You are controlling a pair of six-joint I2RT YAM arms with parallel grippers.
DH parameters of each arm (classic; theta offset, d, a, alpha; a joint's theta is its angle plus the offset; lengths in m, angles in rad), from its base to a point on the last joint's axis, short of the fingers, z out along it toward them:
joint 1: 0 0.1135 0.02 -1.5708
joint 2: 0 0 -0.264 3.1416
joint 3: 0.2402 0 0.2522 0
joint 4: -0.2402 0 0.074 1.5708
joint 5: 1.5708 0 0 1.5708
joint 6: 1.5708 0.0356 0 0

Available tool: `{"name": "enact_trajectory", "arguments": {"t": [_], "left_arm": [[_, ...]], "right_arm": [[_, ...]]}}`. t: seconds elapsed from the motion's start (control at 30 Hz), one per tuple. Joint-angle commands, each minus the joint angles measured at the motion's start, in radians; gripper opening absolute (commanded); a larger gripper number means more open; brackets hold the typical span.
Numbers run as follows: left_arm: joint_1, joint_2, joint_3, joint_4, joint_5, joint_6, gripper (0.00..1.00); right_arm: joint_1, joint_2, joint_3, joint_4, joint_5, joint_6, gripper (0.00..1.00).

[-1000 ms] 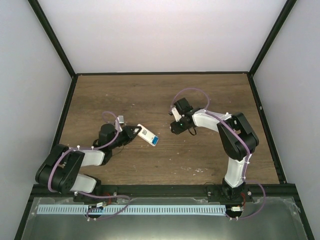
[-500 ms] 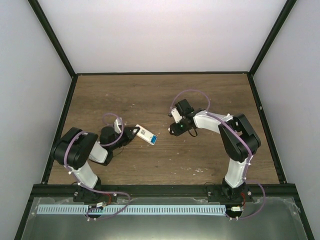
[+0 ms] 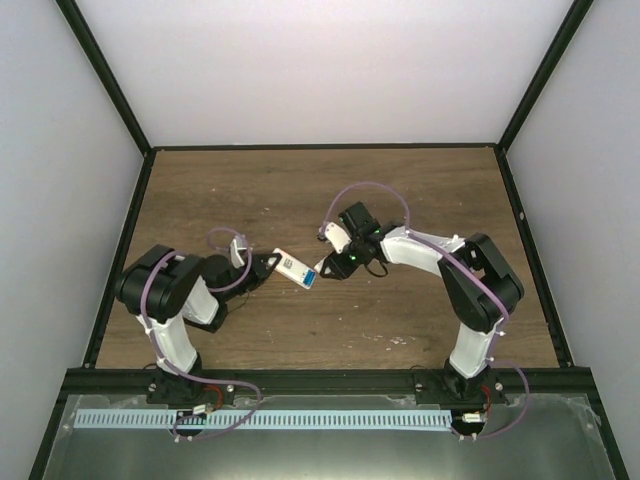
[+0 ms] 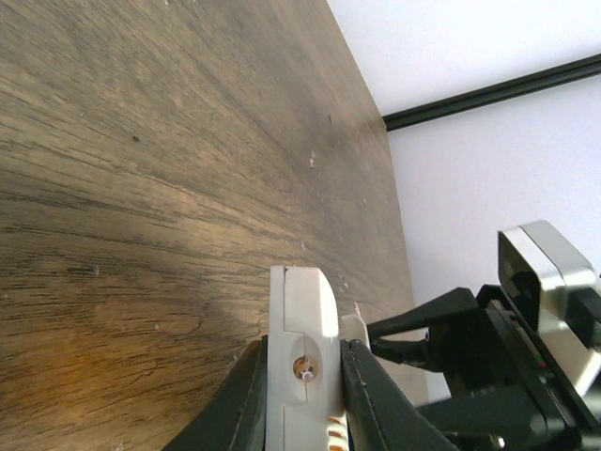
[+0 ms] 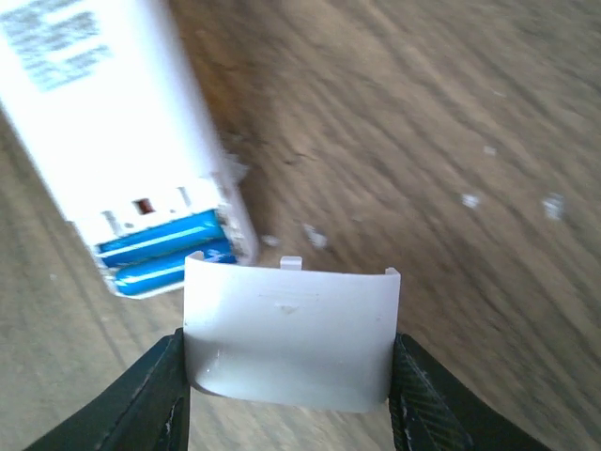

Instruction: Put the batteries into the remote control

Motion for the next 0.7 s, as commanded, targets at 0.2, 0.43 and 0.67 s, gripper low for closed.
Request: {"name": "enact_trajectory", "arguments": {"t": [0.2,0.43,0.67], "left_arm": [[0.007,0.123,-0.005,0.182,0.037,-0.030,0.00],[0.007,0.126,-0.010,0.187,0.041,-0.031,0.00],[0.007,0.132,-0.010,0.185,0.046,-0.030,0.00]], "right_arm": [[0.099,-0.033,-0.015,0.052,-0.035,-0.098,0.41],[0.107,-0.027,-0.020,0.060,-0.028,-0.116,0.41],[0.108,-0.021,-0.019,0.063,-0.025,-0.128,0.41]]}}
